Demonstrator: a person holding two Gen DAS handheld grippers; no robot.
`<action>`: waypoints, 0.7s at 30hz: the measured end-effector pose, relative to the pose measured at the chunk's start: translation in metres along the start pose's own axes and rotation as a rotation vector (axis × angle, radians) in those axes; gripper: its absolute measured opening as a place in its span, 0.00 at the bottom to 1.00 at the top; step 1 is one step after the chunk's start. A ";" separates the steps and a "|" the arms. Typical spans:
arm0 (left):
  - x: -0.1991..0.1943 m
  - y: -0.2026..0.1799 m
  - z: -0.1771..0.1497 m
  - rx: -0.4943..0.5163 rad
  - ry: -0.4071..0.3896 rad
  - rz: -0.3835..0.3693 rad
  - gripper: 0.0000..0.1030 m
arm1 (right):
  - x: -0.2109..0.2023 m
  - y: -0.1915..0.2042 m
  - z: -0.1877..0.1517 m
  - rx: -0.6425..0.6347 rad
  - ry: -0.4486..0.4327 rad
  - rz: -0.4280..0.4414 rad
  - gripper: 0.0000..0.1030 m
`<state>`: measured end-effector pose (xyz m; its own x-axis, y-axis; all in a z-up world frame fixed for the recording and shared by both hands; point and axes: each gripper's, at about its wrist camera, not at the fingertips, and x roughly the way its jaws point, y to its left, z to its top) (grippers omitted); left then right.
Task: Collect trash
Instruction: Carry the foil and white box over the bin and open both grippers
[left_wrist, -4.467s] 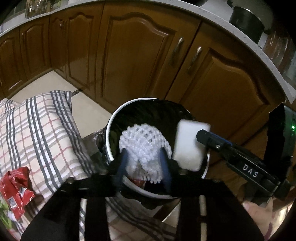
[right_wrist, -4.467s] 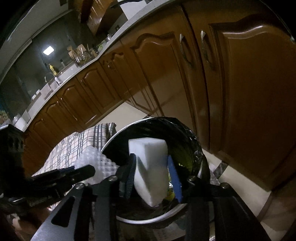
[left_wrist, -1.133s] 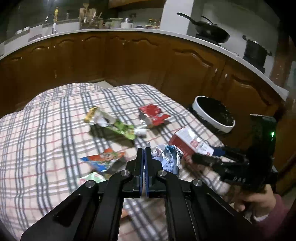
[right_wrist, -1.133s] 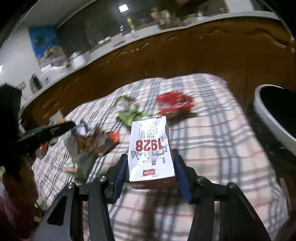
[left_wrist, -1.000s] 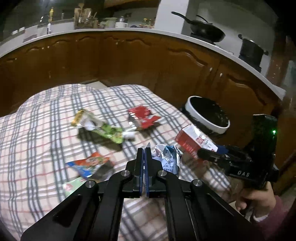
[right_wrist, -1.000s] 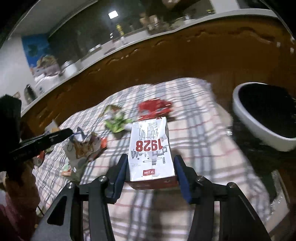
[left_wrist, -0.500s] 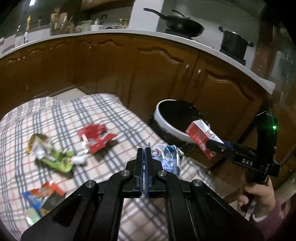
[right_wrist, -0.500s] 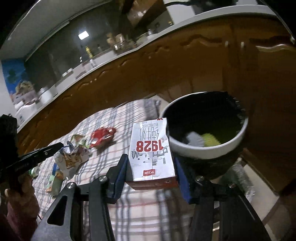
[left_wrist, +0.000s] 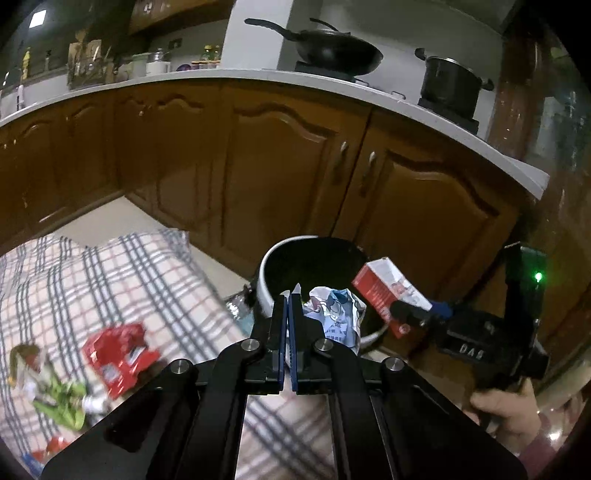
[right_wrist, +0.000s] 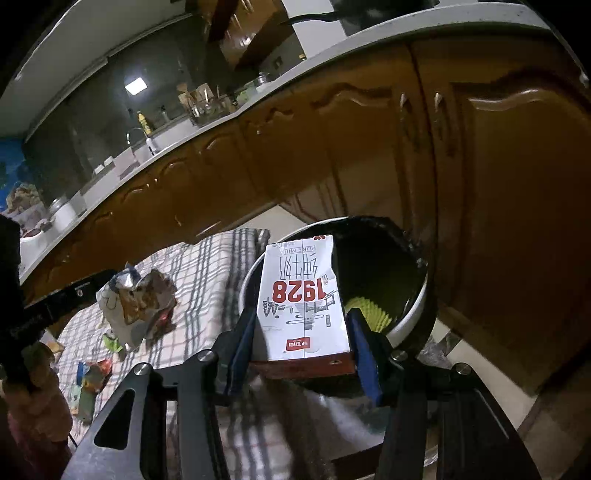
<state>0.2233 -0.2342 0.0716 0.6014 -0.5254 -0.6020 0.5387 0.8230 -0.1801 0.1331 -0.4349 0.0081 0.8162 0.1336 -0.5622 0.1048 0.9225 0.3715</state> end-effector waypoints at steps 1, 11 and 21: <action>0.006 -0.002 0.005 0.002 0.002 0.000 0.01 | 0.004 -0.001 0.003 0.000 0.005 -0.006 0.49; 0.068 -0.007 0.030 -0.018 0.052 0.015 0.01 | 0.031 -0.019 0.018 0.002 0.047 -0.050 0.49; 0.109 -0.015 0.033 -0.024 0.101 0.022 0.01 | 0.050 -0.034 0.029 0.012 0.068 -0.067 0.49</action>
<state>0.3007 -0.3109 0.0343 0.5499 -0.4837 -0.6809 0.5110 0.8397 -0.1839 0.1873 -0.4698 -0.0108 0.7668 0.0963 -0.6347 0.1651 0.9258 0.3399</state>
